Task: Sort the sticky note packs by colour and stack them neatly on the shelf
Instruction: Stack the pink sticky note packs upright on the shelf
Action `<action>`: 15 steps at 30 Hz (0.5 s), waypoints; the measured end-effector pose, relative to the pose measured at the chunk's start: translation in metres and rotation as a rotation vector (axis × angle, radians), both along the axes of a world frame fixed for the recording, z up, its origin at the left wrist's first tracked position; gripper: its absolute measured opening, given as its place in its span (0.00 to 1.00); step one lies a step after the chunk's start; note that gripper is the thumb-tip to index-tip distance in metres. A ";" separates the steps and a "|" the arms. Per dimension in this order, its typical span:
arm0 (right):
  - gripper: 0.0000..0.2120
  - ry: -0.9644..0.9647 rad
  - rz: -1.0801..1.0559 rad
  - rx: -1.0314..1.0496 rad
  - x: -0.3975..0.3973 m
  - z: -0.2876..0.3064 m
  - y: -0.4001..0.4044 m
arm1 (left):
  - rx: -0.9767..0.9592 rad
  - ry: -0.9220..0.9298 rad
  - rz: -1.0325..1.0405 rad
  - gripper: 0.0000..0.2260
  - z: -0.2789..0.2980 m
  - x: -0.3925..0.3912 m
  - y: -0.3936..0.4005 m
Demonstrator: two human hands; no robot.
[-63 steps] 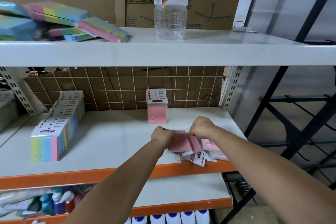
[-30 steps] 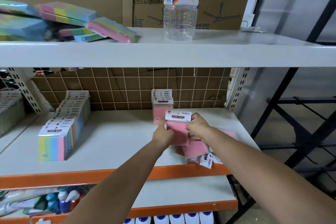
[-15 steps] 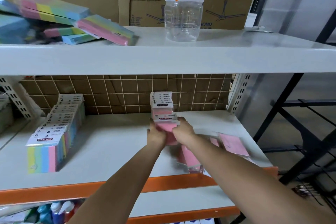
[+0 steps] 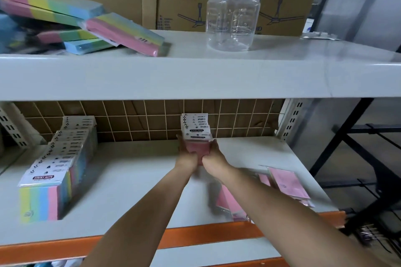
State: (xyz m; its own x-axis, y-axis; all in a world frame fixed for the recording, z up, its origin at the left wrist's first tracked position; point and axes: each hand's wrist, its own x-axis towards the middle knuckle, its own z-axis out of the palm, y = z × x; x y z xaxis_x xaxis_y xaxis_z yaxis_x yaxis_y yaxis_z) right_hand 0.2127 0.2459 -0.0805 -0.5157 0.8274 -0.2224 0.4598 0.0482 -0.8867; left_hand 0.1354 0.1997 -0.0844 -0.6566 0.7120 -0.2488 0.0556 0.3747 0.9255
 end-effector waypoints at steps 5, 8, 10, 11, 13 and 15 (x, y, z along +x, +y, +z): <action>0.20 0.015 -0.005 -0.041 -0.007 0.002 0.003 | 0.037 -0.075 -0.014 0.44 -0.014 -0.010 0.014; 0.22 -0.135 0.019 -0.029 -0.013 0.001 0.007 | -0.039 -0.195 0.004 0.28 -0.028 -0.020 0.021; 0.30 -0.234 0.022 -0.009 -0.015 0.002 0.007 | -0.036 -0.186 0.012 0.22 -0.027 -0.016 0.019; 0.31 -0.263 0.029 -0.007 -0.016 0.001 0.007 | -0.039 -0.150 0.002 0.26 -0.025 -0.013 0.017; 0.29 -0.292 0.040 -0.004 -0.017 -0.001 0.005 | -0.046 -0.050 0.037 0.31 -0.027 -0.014 0.018; 0.27 -0.296 0.048 -0.001 -0.016 -0.003 0.005 | -0.013 -0.070 0.050 0.27 -0.025 -0.015 0.020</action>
State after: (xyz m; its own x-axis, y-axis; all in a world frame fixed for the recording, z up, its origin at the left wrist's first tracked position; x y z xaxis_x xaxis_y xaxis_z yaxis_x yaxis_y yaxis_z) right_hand 0.1963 0.2509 -0.0831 -0.4664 0.8035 -0.3699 0.6957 0.0750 -0.7144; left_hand 0.1204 0.2193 -0.1096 -0.6723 0.6748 -0.3044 -0.0281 0.3877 0.9214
